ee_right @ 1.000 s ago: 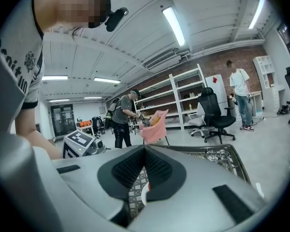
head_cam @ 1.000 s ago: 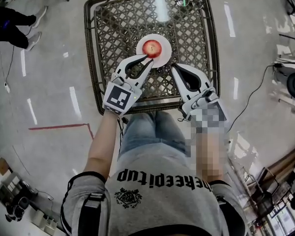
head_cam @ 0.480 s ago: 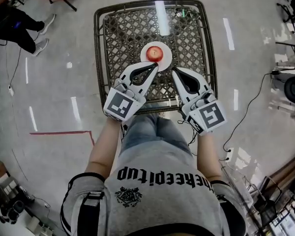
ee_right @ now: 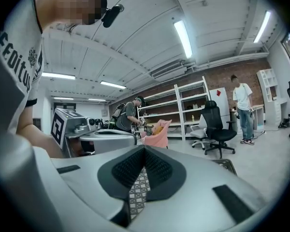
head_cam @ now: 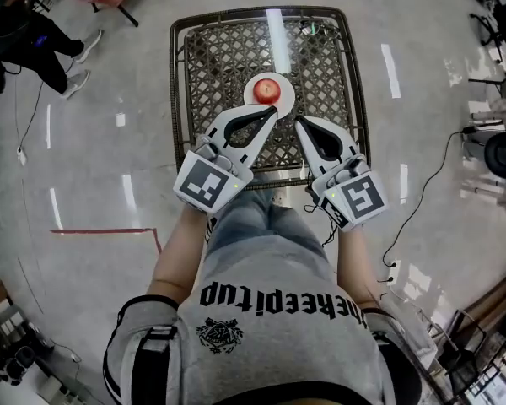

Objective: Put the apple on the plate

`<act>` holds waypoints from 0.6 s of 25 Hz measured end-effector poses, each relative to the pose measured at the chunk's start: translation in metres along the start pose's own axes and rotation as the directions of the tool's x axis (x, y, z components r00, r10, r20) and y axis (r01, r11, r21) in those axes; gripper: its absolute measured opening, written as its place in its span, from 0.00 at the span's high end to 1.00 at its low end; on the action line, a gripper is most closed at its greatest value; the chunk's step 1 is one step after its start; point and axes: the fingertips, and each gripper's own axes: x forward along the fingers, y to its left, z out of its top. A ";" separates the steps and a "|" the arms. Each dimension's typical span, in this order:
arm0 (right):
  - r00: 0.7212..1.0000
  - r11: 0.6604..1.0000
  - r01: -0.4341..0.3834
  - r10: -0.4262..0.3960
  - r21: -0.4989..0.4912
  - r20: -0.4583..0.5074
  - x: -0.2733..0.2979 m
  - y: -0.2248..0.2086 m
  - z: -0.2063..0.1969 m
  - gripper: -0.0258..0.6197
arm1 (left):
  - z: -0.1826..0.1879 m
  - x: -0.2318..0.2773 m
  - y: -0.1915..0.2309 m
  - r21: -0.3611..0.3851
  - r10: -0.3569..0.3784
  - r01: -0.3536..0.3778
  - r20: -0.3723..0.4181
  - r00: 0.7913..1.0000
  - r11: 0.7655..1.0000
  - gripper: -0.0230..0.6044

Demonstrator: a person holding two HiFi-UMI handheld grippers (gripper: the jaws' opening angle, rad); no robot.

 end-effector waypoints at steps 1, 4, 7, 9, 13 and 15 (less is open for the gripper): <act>1.000 1.000 -0.002 0.002 -0.003 0.001 -0.001 0.002 0.000 0.96 | 0.002 -0.002 -0.003 0.000 -0.001 0.001 0.004 1.000 1.000 0.94; 1.000 1.000 -0.006 0.007 -0.014 0.012 -0.005 0.009 0.006 0.96 | 0.009 -0.009 -0.010 0.007 -0.005 0.005 0.014 1.000 1.000 0.94; 1.000 1.000 -0.011 0.011 -0.026 0.024 -0.012 0.020 0.013 0.96 | 0.017 -0.019 -0.019 0.014 -0.003 0.003 0.024 1.000 1.000 0.94; 0.999 0.999 -0.013 0.014 -0.033 0.030 -0.016 0.027 0.017 0.96 | 0.022 -0.024 -0.024 0.016 0.000 0.000 0.033 0.999 1.000 0.94; 0.999 0.999 -0.004 0.005 -0.034 0.053 -0.024 0.034 0.026 0.96 | 0.030 -0.032 -0.031 0.028 0.000 -0.002 0.042 0.999 1.000 0.94; 0.998 0.999 -0.001 0.003 -0.036 0.061 -0.028 0.036 0.027 0.96 | 0.030 -0.034 -0.034 0.029 -0.001 -0.001 0.042 0.999 1.000 0.94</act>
